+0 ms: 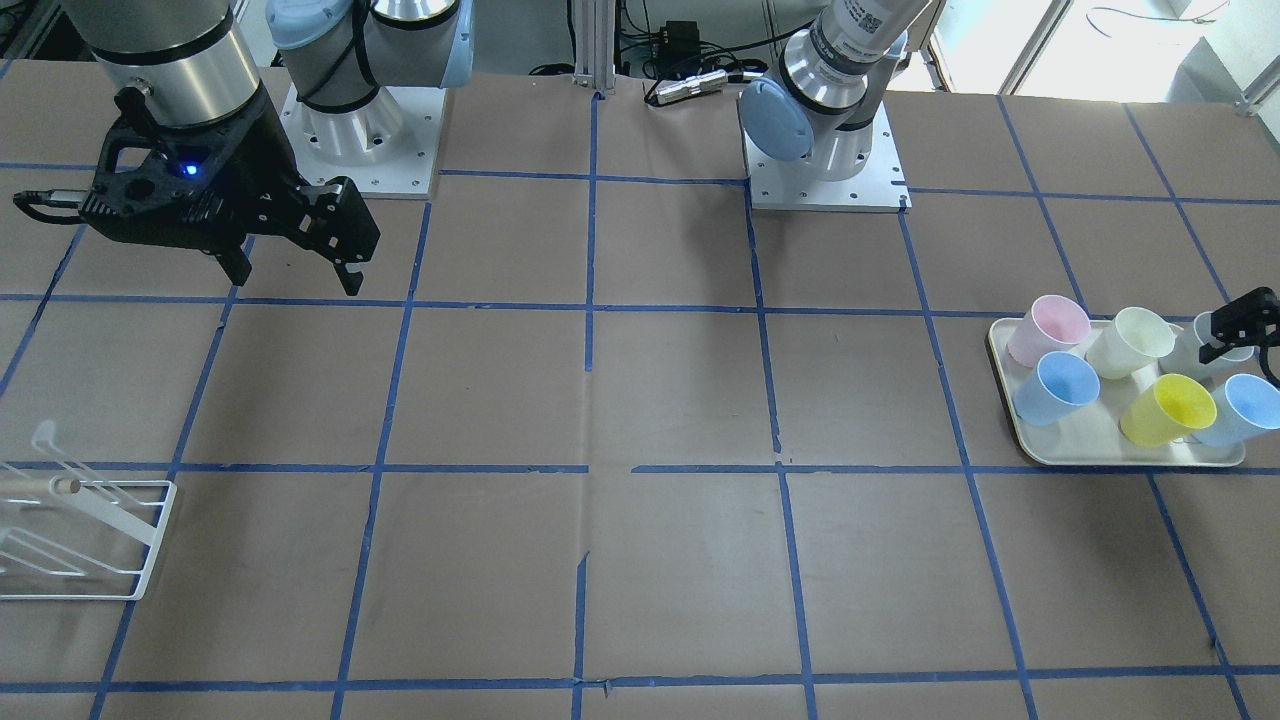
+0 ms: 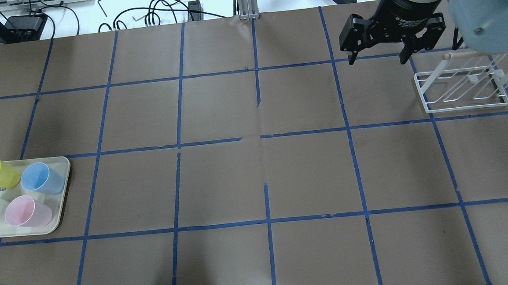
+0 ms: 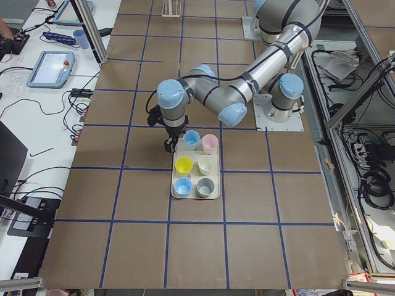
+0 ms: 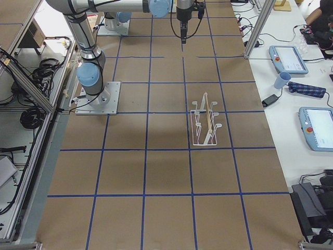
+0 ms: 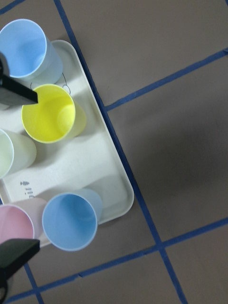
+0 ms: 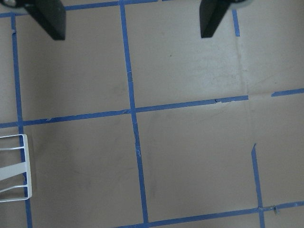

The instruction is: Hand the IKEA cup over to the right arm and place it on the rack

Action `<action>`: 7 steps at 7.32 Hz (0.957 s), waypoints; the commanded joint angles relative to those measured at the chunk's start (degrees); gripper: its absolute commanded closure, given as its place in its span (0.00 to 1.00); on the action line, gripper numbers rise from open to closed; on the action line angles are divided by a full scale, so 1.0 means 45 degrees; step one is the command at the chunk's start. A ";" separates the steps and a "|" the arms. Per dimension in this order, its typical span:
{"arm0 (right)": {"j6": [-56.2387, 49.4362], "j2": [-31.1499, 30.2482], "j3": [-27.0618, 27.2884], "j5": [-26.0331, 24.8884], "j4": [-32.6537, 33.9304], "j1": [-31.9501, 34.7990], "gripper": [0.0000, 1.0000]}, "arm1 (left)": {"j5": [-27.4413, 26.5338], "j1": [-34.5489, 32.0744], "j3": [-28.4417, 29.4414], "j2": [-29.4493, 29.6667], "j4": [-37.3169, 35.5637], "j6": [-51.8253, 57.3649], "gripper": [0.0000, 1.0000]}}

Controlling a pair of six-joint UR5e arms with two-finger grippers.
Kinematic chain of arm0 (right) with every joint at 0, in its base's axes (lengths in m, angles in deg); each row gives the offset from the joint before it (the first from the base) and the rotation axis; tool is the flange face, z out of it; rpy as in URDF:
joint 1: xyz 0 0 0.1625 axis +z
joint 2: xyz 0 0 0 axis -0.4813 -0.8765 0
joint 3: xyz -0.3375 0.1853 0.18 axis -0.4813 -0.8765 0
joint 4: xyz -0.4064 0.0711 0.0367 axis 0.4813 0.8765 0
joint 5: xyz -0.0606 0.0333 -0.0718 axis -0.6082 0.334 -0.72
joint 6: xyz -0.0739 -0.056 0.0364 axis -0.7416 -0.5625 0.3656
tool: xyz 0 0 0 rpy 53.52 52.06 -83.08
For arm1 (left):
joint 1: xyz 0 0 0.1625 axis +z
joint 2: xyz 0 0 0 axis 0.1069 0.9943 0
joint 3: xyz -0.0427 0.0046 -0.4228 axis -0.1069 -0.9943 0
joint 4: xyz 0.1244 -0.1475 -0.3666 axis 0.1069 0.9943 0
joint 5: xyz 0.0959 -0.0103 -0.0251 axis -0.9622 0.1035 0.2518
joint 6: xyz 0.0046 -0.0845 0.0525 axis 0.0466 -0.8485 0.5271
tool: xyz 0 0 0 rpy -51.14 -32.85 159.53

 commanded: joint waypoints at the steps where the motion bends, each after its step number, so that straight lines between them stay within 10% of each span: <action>1: -0.0008 0.0003 -0.0001 0.0000 0.0008 0.0000 0.00 | 0.0004 0.0343 0.0022 0.1076 -0.0748 0.0643 0.00; 7: 0.0012 0.0003 -0.0001 0.0019 0.0028 0.0000 0.00 | 0.0043 0.0520 0.0414 0.2192 -0.0982 0.0392 0.00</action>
